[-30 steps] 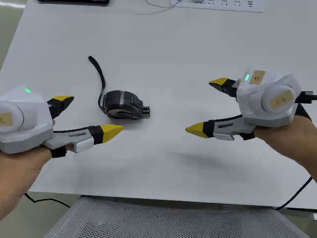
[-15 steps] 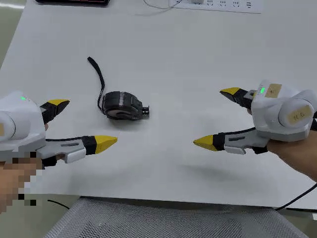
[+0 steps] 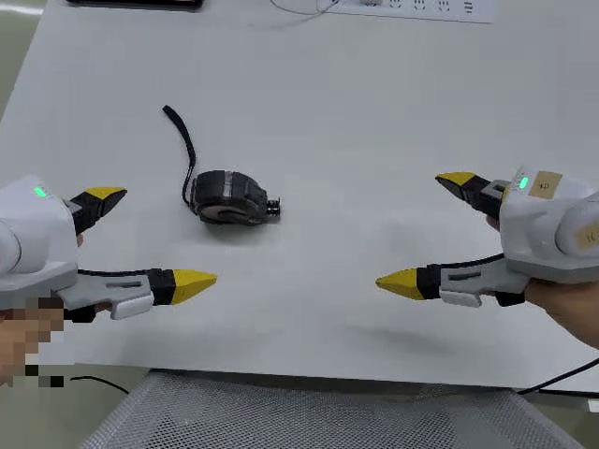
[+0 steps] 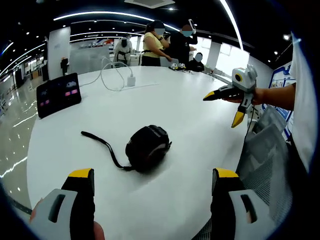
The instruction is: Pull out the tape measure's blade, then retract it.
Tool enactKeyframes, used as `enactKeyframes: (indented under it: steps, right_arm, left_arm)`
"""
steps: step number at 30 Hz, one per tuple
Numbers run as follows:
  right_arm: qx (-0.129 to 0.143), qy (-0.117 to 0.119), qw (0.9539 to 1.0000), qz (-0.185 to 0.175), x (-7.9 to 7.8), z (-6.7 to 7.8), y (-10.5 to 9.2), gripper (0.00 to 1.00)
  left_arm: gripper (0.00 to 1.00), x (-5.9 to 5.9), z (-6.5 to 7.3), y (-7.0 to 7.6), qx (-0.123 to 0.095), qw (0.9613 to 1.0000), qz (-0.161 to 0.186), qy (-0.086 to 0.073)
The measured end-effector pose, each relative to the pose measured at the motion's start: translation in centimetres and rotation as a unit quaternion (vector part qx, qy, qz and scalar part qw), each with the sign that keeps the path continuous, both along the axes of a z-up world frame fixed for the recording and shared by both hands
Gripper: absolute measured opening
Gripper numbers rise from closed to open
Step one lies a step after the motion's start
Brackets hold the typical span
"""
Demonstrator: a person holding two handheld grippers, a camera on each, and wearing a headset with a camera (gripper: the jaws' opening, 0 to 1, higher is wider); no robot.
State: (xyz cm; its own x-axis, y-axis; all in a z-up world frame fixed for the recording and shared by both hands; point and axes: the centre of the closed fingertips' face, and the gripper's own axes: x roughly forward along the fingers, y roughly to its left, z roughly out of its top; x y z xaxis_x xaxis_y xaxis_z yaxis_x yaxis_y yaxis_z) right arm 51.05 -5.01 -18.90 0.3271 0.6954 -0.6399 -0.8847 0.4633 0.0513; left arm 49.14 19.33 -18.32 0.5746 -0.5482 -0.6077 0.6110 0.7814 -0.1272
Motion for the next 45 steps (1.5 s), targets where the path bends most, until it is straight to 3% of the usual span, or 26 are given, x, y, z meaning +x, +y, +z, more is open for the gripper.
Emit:
enactKeyframes:
  steps: [13,39,45]
  right_arm:
    - [0.003,-0.001,0.9999,-0.011,-0.8,0.0,-1.1,0.99]
    - [-0.025,-0.016,0.9995,-0.015,-1.7,0.8,-3.5,0.99]
    - [-0.025,-0.017,0.9994,-0.018,-1.8,0.9,-3.6,0.99]
  left_arm:
    - [0.99,-0.5,0.1,0.3,0.007,0.9997,-0.024,-0.004]
    - [0.99,-1.5,-0.1,0.6,0.028,0.998,-0.057,-0.004]
    - [0.99,-1.5,-0.1,0.8,0.038,0.9973,-0.061,-0.012]
